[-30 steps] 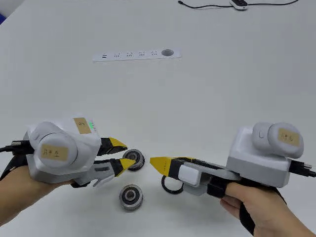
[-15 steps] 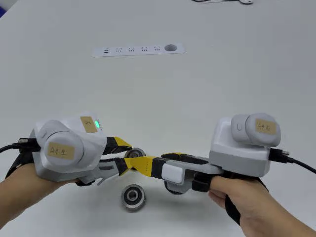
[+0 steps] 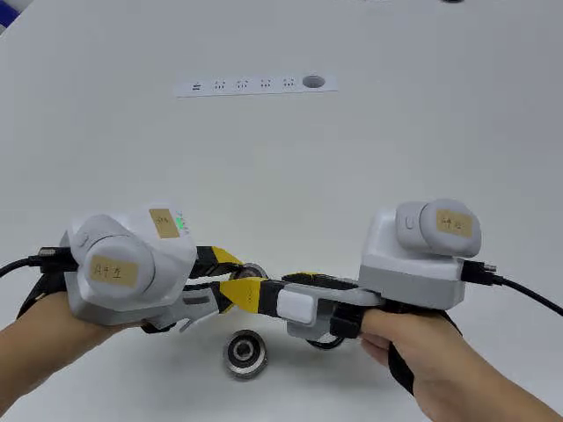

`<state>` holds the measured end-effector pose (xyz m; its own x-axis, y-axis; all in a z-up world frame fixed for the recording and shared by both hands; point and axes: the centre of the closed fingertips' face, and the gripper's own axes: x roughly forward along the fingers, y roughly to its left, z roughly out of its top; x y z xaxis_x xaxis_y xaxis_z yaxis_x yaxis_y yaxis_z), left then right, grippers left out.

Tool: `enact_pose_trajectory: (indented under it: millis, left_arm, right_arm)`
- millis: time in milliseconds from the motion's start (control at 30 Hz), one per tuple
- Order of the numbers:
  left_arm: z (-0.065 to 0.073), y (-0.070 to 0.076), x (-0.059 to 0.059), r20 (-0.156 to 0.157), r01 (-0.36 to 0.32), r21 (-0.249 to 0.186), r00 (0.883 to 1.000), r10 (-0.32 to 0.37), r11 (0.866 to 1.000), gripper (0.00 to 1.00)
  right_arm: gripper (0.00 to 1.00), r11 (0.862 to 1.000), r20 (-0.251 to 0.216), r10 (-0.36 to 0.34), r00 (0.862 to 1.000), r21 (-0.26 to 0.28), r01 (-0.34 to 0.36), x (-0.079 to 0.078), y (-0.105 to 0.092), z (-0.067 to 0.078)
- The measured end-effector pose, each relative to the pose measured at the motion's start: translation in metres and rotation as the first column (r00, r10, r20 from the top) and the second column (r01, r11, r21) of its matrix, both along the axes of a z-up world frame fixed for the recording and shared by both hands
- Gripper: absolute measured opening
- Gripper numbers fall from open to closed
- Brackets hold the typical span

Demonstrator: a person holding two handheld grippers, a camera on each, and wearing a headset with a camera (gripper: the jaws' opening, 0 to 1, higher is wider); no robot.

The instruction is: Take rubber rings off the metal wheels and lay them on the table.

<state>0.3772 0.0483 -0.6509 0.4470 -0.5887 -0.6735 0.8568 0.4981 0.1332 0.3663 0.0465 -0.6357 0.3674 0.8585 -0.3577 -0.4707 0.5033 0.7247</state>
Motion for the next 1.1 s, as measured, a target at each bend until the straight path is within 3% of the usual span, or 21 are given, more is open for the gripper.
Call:
enact_pose_trajectory:
  millis: [500, 1100]
  left_arm:
    - [-0.001, -0.0001, -0.0004, -0.013, -0.004, -0.019, 1.0, 0.004, 1.0, 0.14]
    - [-0.0005, -0.0015, -0.0016, -0.018, 0.006, -0.012, 1.0, -0.007, 1.0, 0.13]
  right_arm:
    - [0.61, 1.0, -0.017, -0.006, 1.0, 0.02, 0.006, 0.0035, 0.005, -0.0025]
    - [0.6, 0.999, -0.053, -0.007, 0.999, 0.044, 0.009, 0.0029, 0.0095, -0.0023]
